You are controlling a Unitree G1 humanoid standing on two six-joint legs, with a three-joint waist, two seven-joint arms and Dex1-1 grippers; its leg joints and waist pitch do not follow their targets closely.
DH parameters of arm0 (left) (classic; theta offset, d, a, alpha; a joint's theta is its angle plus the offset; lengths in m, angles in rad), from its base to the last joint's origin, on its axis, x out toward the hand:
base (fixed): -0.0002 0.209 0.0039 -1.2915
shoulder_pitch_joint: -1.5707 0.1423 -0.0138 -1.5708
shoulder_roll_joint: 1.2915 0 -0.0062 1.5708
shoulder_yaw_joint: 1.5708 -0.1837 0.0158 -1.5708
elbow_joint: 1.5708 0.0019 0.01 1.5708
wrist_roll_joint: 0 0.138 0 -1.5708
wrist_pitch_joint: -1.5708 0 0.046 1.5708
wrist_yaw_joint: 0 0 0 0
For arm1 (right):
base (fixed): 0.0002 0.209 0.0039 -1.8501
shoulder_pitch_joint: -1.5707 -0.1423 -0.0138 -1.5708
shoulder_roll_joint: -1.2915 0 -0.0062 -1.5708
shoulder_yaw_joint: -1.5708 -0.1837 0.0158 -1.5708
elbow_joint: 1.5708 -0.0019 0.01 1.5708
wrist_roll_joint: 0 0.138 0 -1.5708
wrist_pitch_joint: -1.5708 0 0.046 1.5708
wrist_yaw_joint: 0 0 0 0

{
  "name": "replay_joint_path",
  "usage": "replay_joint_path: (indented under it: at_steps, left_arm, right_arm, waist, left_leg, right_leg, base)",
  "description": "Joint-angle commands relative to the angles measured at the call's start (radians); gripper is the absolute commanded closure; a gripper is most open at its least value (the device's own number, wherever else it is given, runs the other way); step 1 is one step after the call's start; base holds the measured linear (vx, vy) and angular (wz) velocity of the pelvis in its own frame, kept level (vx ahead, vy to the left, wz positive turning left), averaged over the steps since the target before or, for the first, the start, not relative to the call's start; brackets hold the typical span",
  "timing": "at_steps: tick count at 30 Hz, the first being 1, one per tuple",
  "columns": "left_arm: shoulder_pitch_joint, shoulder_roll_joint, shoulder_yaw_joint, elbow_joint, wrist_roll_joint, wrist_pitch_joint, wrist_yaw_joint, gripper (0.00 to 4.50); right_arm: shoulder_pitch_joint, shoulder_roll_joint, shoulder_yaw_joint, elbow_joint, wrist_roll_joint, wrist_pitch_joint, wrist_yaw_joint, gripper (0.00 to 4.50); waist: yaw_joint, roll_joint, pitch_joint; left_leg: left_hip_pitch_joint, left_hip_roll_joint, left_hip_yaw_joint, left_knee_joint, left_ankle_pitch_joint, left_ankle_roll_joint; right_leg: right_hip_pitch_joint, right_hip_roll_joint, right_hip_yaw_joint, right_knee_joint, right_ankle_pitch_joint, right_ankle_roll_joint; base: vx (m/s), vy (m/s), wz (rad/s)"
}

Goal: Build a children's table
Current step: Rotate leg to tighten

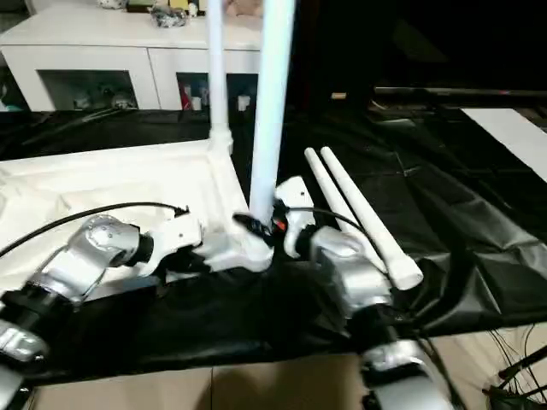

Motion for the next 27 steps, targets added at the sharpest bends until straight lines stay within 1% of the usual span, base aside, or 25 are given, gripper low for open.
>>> replay_joint_path:
  at_steps: [1, 2, 3, 4, 5, 6, 7, 8, 9, 10, 11, 12, 13, 14, 15, 16, 17, 18, 19, 20, 21, 22, 23, 25, 27]
  left_arm:
    - [0.007, -0.034, -0.012, 0.025, -0.003, 0.051, 0.041, 4.50]
    - [-0.012, -0.092, 0.014, 0.056, -0.005, 0.112, 0.125, 4.50]
    - [-0.012, -0.092, 0.014, 0.056, -0.005, 0.112, 0.125, 4.50]
    - [-0.020, -0.111, 0.019, 0.067, -0.003, 0.133, 0.151, 4.50]
    - [-0.039, -0.158, 0.028, 0.094, 0.003, 0.180, 0.211, 4.50]
    - [-0.050, -0.189, 0.030, 0.103, 0.004, 0.206, 0.239, 4.50]
    - [-0.062, -0.218, 0.027, 0.113, 0.007, 0.224, 0.259, 4.50]
    - [-0.073, -0.246, 0.023, 0.122, 0.009, 0.238, 0.276, 4.50]
    - [-0.075, -0.248, 0.023, 0.122, 0.009, 0.239, 0.278, 4.50]
    - [-0.092, -0.291, 0.020, 0.130, 0.010, 0.254, 0.300, 4.50]
    - [-0.108, -0.331, 0.019, 0.138, 0.013, 0.266, 0.316, 4.50]
    - [-0.108, -0.331, 0.019, 0.138, 0.013, 0.266, 0.316, 4.50]
    - [-0.116, -0.348, 0.018, 0.141, 0.015, 0.270, 0.322, 4.50]
    - [-0.121, -0.355, 0.015, 0.145, 0.019, 0.269, 0.327, 4.50]
    - [-0.124, -0.351, 0.006, 0.145, 0.029, 0.265, 0.327, 4.50]
    - [-0.124, -0.351, 0.006, 0.146, 0.030, 0.265, 0.327, 4.50]
    - [-0.126, -0.349, 0.005, 0.149, 0.029, 0.271, 0.333, 4.50]
    - [-0.126, -0.344, 0.004, 0.151, 0.027, 0.268, 0.327, 4.50]
    - [-0.126, -0.340, 0.003, 0.152, 0.026, 0.266, 0.322, 4.50]
    - [-0.125, -0.334, 0.003, 0.153, 0.026, 0.263, 0.316, 4.50]
    - [-0.125, -0.329, 0.003, 0.153, 0.025, 0.261, 0.312, 4.50]
    - [-0.126, -0.325, 0.005, 0.154, 0.025, 0.259, 0.310, 4.50]
    - [-0.130, -0.323, 0.007, 0.160, 0.026, 0.256, 0.310, 4.50]
    - [-0.135, -0.322, 0.012, 0.170, 0.029, 0.252, 0.311, 4.50]
    - [-0.137, -0.323, 0.016, 0.173, 0.033, 0.252, 0.311, 4.50]
  right_arm:
    - [0.051, -0.022, -0.035, 0.171, -0.082, 0.067, -0.156, 2.66]
    - [0.030, 0.004, -0.045, 0.205, -0.084, 0.071, -0.219, 2.66]
    - [0.030, 0.004, -0.045, 0.205, -0.084, 0.071, -0.219, 2.66]
    - [0.020, 0.013, -0.048, 0.219, -0.085, 0.069, -0.239, 2.66]
    - [-0.006, 0.035, -0.056, 0.256, -0.085, 0.063, -0.285, 2.66]
    - [-0.024, 0.046, -0.062, 0.278, -0.084, 0.063, -0.315, 2.66]
    - [-0.042, 0.055, -0.068, 0.299, -0.081, 0.065, -0.338, 2.66]
    - [-0.057, 0.062, -0.073, 0.319, -0.079, 0.070, -0.358, 2.66]
    - [-0.058, 0.062, -0.074, 0.321, -0.078, 0.070, -0.360, 2.66]
    - [-0.081, 0.071, -0.079, 0.352, -0.076, 0.070, -0.392, 2.66]
    - [-0.103, 0.079, -0.087, 0.385, -0.069, 0.071, -0.423, 2.66]
    - [-0.103, 0.079, -0.087, 0.385, -0.069, 0.071, -0.423, 2.66]
    - [-0.115, 0.084, -0.093, 0.402, -0.064, 0.073, -0.436, 2.66]
    - [-0.123, 0.089, -0.098, 0.414, -0.061, 0.076, -0.444, 2.66]
    - [-0.132, 0.094, -0.105, 0.425, -0.055, 0.083, -0.450, 2.66]
    - [-0.133, 0.095, -0.106, 0.427, -0.056, 0.083, -0.451, 2.66]
    - [-0.142, 0.100, -0.116, 0.445, -0.064, 0.076, -0.459, 2.66]
    - [-0.145, 0.101, -0.119, 0.452, -0.067, 0.073, -0.460, 2.66]
    - [-0.151, 0.103, -0.123, 0.462, -0.069, 0.070, -0.463, 2.66]
    - [-0.154, 0.104, -0.125, 0.468, -0.069, 0.069, -0.462, 2.66]
    - [-0.156, 0.103, -0.126, 0.472, -0.069, 0.069, -0.459, 2.66]
    - [-0.159, 0.103, -0.126, 0.476, -0.071, 0.070, -0.457, 2.66]
    - [-0.162, 0.103, -0.127, 0.481, -0.074, 0.070, -0.457, 2.66]
    - [-0.169, 0.103, -0.130, 0.491, -0.077, 0.069, -0.454, 2.66]
    - [-0.177, 0.103, -0.131, 0.503, -0.076, 0.066, -0.451, 2.66]
  waist:
    - [-0.007, 0.019, -0.008]
    - [-0.011, 0.015, -0.005]
    - [-0.015, 0.018, -0.003]
    - [-0.014, 0.021, -0.003]
    - [-0.019, 0.028, -0.001]
    - [-0.023, 0.032, 0.001]
    - [-0.032, 0.037, 0.003]
    - [-0.025, 0.056, 0.013]
    - [-0.019, 0.064, 0.016]
    - [0.028, 0.070, 0.015]
    - [0.064, 0.043, 0.006]
    - [0.039, -0.022, -0.005]
    - [0.051, -0.028, -0.001]
    - [0.066, -0.004, 0.002]
    - [0.069, 0.017, -0.019]
    - [0.062, 0.021, -0.018]
    - [0.055, 0.023, -0.015]
    - [0.050, 0.028, -0.010]
    - [0.042, 0.029, -0.007]
    - [0.044, 0.032, -0.008]
    - [0.043, 0.030, -0.007]
    - [0.041, 0.025, -0.008]
    - [0.040, 0.024, -0.012]
    - [0.039, 0.023, -0.011]
    - [0.038, 0.024, -0.008]
  left_leg:
    - [0.020, 0.035, -0.036, -0.075, -0.598, -0.048]
    - [0.023, 0.030, -0.043, -0.073, -0.633, -0.042]
    - [0.028, 0.030, -0.041, -0.071, -0.647, -0.043]
    - [0.032, 0.027, -0.048, -0.069, -0.662, -0.045]
    - [0.050, 0.027, -0.054, -0.068, -0.713, -0.039]
    - [0.053, 0.029, -0.055, -0.073, -0.736, -0.037]
    - [0.042, 0.034, -0.065, -0.084, -0.774, -0.036]
    - [0.026, 0.051, -0.073, -0.120, -0.873, -0.045]
    - [0.000, 0.068, -0.068, -0.158, -0.938, -0.051]
    - [-0.069, 0.093, -0.035, -0.224, -1.033, -0.058]
    - [-0.012, 0.070, 0.021, -0.211, -0.930, -0.016]
    - [0.046, 0.041, 0.006, -0.115, -0.786, -0.023]
    - [0.110, 0.013, -0.014, 0.026, -0.595, -0.019]
    - [-0.030, 0.016, -0.065, 0.028, -0.186, 0.026]
    - [-0.047, 0.031, -0.068, -0.058, -0.147, -0.013]
    - [-0.028, 0.036, -0.065, -0.064, -0.205, -0.024]
    - [-0.017, 0.036, -0.059, -0.067, -0.278, -0.029]
    - [0.006, 0.032, -0.051, -0.068, -0.437, -0.035]
    - [0.012, 0.025, -0.049, -0.067, -0.516, -0.041]
    - [0.003, 0.025, -0.054, -0.076, -0.512, -0.038]
    - [0.001, 0.026, -0.055, -0.079, -0.518, -0.038]
    - [0.001, 0.027, -0.056, -0.080, -0.518, -0.038]
    - [-0.004, 0.028, -0.057, -0.087, -0.490, -0.035]
    - [-0.005, 0.029, -0.053, -0.089, -0.469, -0.031]
    - [-0.001, 0.029, -0.051, -0.088, -0.484, -0.031]
  right_leg:
    - [-0.007, -0.071, 0.031, -0.113, -0.650, -0.088]
    - [-0.008, -0.070, 0.020, -0.126, -0.720, -0.049]
    - [-0.013, -0.068, 0.017, -0.129, -0.733, -0.041]
    - [-0.015, -0.071, 0.010, -0.133, -0.747, -0.032]
    - [-0.019, -0.064, -0.011, -0.148, -0.739, -0.021]
    - [-0.015, -0.059, -0.021, -0.154, -0.719, -0.020]
    - [0.008, -0.059, -0.041, -0.150, -0.663, -0.018]
    - [0.030, -0.044, -0.055, -0.126, -0.583, -0.027]
    - [0.058, -0.029, -0.056, -0.070, -0.490, -0.047]
    - [0.110, -0.019, -0.034, 0.091, -0.225, -0.075]
    - [0.051, -0.016, 0.012, 0.093, -0.288, -0.070]
    - [0.000, -0.054, 0.053, 0.002, -0.589, -0.029]
    - [-0.088, -0.136, 0.056, -0.126, -0.899, -0.051]
    - [0.045, -0.192, 0.091, -0.121, -0.983, -0.049]
    - [0.057, -0.103, 0.045, -0.066, -0.582, -0.070]
    - [0.039, -0.074, 0.032, -0.053, -0.442, -0.087]
    - [0.030, -0.064, 0.031, -0.050, -0.374, -0.107]
    - [0.015, -0.070, 0.039, -0.063, -0.427, -0.140]
    - [0.009, -0.073, 0.046, -0.078, -0.522, -0.135]
    - [0.016, -0.075, 0.046, -0.080, -0.562, -0.110]
    - [0.015, -0.075, 0.046, -0.086, -0.577, -0.098]
    - [0.016, -0.075, 0.044, -0.087, -0.583, -0.088]
    - [0.022, -0.077, 0.044, -0.088, -0.552, -0.082]
    - [0.021, -0.077, 0.045, -0.091, -0.522, -0.088]
    - [0.015, -0.077, 0.047, -0.093, -0.535, -0.094]
  base:
    - [-0.065, 0.018, -0.10]
    - [-0.065, 0.018, -0.10]
    - [-0.059, 0.027, -0.11]
    - [-0.053, 0.032, -0.07]
    - [-0.053, 0.032, -0.07]
    - [-0.059, 0.042, -0.03]
    - [-0.059, 0.056, -0.08]
    - [-0.059, 0.056, -0.08]
    - [-0.076, 0.052, -0.08]
    - [-0.101, -0.005, 0.18]
    - [-0.101, -0.005, 0.18]
    - [-0.001, -0.100, 0.25]
    - [0.044, -0.083, -0.17]
    - [0.044, -0.083, -0.17]
    - [0.051, 0.025, -0.41]
    - [0.000, 0.000, 0.00]
    - [0.000, 0.000, 0.00]
    - [0.000, 0.000, 0.00]
    - [0.000, 0.000, 0.00]
    - [0.000, 0.000, 0.00]
    - [0.000, 0.000, 0.00]
    - [0.000, 0.000, 0.00]
    - [0.000, 0.000, 0.00]
    - [0.000, 0.000, 0.00]
    - [0.000, 0.000, 0.00]
